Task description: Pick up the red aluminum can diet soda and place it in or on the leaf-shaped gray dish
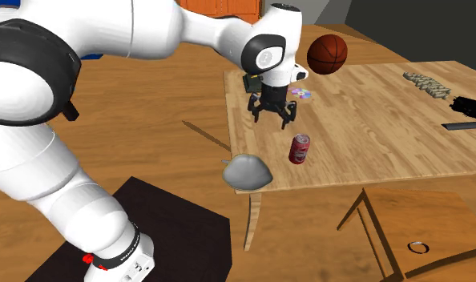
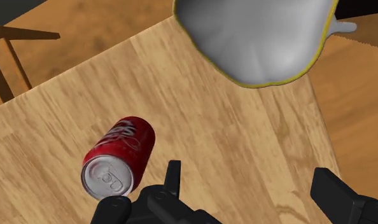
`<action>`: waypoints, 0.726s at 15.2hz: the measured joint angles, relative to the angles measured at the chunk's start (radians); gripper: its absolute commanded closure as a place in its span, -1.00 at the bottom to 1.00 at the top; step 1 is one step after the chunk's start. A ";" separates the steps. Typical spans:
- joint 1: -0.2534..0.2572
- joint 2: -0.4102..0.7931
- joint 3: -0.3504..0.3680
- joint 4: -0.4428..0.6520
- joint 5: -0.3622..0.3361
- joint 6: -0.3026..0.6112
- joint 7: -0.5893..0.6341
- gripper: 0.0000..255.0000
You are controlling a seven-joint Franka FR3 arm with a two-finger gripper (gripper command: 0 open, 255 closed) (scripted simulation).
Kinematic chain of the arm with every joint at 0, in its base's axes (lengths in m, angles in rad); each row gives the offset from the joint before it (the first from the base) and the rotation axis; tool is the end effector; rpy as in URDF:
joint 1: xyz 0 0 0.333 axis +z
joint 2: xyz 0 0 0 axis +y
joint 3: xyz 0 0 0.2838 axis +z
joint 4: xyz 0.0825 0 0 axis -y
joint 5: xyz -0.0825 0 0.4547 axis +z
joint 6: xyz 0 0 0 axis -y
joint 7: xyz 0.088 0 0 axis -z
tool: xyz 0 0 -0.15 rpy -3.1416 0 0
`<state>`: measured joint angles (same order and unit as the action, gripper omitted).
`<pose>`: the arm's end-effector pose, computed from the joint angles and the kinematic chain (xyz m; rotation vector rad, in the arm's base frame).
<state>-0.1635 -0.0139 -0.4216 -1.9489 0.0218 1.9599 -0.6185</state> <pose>0.5218 -0.3433 0.3846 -3.1329 -0.0397 -0.0536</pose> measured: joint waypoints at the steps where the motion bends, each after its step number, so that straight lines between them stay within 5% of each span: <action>1: -0.008 0.035 -0.008 0.023 0.014 0.006 -0.018 -1.00; 11: -0.133 0.369 -0.046 0.310 0.154 -0.007 -0.190 -1.00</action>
<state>-0.2964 0.3551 -0.4677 -1.6387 0.1761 1.9534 -0.8082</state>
